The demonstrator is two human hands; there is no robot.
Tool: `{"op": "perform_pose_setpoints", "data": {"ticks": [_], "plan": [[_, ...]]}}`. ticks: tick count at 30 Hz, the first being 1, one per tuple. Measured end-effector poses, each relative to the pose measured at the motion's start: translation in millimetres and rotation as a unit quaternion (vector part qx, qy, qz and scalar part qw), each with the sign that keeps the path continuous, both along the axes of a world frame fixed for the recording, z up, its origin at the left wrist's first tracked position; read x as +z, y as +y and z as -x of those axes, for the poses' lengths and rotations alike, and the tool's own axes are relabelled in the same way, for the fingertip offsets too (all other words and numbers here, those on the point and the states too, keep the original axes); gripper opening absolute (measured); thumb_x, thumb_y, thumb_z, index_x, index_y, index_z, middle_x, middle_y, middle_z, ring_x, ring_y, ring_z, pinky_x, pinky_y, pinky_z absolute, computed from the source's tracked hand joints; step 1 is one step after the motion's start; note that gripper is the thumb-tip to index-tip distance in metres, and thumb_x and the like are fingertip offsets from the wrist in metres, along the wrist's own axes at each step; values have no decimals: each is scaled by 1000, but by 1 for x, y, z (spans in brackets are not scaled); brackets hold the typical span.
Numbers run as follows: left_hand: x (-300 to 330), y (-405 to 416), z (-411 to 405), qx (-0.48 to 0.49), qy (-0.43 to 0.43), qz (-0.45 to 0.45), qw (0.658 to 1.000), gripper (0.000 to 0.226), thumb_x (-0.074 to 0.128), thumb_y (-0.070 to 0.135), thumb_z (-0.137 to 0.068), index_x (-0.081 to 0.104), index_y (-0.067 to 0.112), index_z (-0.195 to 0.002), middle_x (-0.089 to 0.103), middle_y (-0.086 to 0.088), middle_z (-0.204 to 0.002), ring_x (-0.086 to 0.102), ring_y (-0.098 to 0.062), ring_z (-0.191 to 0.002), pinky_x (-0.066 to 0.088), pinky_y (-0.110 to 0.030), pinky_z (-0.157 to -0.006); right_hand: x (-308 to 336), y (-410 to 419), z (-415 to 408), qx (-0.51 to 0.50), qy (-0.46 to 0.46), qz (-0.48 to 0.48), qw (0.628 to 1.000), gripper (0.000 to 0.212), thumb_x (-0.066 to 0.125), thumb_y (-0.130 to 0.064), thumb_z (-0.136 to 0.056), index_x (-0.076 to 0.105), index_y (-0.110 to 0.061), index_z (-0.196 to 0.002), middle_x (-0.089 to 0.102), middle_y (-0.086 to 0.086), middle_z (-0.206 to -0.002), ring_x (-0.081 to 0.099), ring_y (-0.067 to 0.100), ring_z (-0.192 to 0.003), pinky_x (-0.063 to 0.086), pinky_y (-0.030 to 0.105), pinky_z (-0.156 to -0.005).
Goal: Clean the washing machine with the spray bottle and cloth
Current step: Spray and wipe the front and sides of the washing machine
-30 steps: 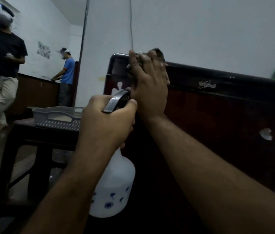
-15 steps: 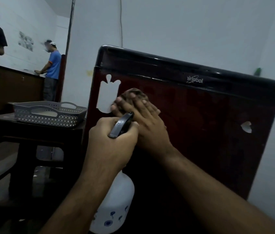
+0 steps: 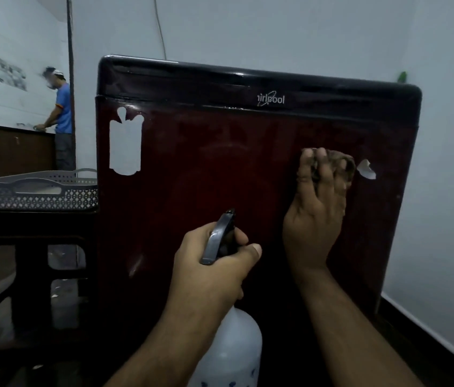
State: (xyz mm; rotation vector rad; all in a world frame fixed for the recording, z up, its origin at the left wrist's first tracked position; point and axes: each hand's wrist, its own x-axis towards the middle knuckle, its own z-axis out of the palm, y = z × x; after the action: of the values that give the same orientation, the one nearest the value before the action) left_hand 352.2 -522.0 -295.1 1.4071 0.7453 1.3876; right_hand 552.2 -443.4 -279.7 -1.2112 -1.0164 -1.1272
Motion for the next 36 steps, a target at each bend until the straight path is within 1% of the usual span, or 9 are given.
{"op": "perform_pose_setpoints", "data": {"ticks": [4,7,9,13,18,22,28,33,36], "plan": [[-7,-1,-7,-15,-2,22,1000,15,86,10,-85,73,17,-86,72,-6,-82,64,-6,-58,51,-20,-50,-27,-5,-11,22,95,-33,995,50,38,-14,-110,33,-16,-159,28,4,-167,13,25,-158,10,38,-128],[-12,-2,-11,-35,36,-6,999,12,84,14,-87,73,13,-83,69,-18,-84,61,-7,-56,50,-21,-52,-34,-9,-30,53,163,-83,982,50,40,-17,-110,31,-7,-158,30,9,-165,19,26,-156,17,39,-127],[-15,-2,-18,-49,55,-25,997,17,83,14,-88,72,16,-76,67,-17,-79,59,-8,-54,51,-21,-52,-26,-16,-57,58,177,-104,977,50,41,-16,-110,33,-4,-157,33,11,-164,22,28,-155,20,36,-127],[-18,-1,-26,-63,48,-36,996,15,84,15,-87,73,18,-77,65,2,-68,58,-7,-52,52,-22,-51,-11,-35,-91,125,168,-94,973,50,45,-16,-108,36,-8,-156,37,10,-161,28,22,-153,23,19,-121],[-28,0,-37,-82,42,-58,994,16,82,14,-87,72,11,-75,62,-22,-78,58,-13,-54,52,-25,-50,-44,-28,-78,79,85,-51,992,48,48,-12,-107,40,-5,-154,35,10,-163,21,27,-156,23,48,-126],[-37,4,-39,-56,63,-65,994,22,79,12,-90,70,10,-70,65,-20,-73,59,-15,-54,51,-26,-48,-68,-17,-38,50,29,-2,998,47,51,-16,-105,46,-10,-152,39,6,-161,24,28,-155,26,51,-123],[-42,18,-13,29,71,-103,992,28,74,21,-97,70,13,-71,69,-14,-69,69,-31,-63,52,-34,-48,-54,8,42,70,46,8,996,48,53,-18,-106,45,-16,-153,40,3,-161,23,26,-155,26,51,-122],[-27,44,33,161,31,-81,983,33,68,23,-101,73,27,-68,71,-1,-64,70,-16,-63,49,-34,-48,-55,23,100,91,11,74,993,59,54,-12,-104,34,-20,-159,29,0,-167,14,26,-157,19,51,-125],[-30,61,65,199,37,-71,977,25,65,22,-102,71,15,-79,68,0,-63,68,-15,-63,45,-30,-44,-62,32,134,100,-41,125,986,69,52,-8,-100,27,-22,-161,21,-2,-169,8,25,-158,12,49,-127]]}}
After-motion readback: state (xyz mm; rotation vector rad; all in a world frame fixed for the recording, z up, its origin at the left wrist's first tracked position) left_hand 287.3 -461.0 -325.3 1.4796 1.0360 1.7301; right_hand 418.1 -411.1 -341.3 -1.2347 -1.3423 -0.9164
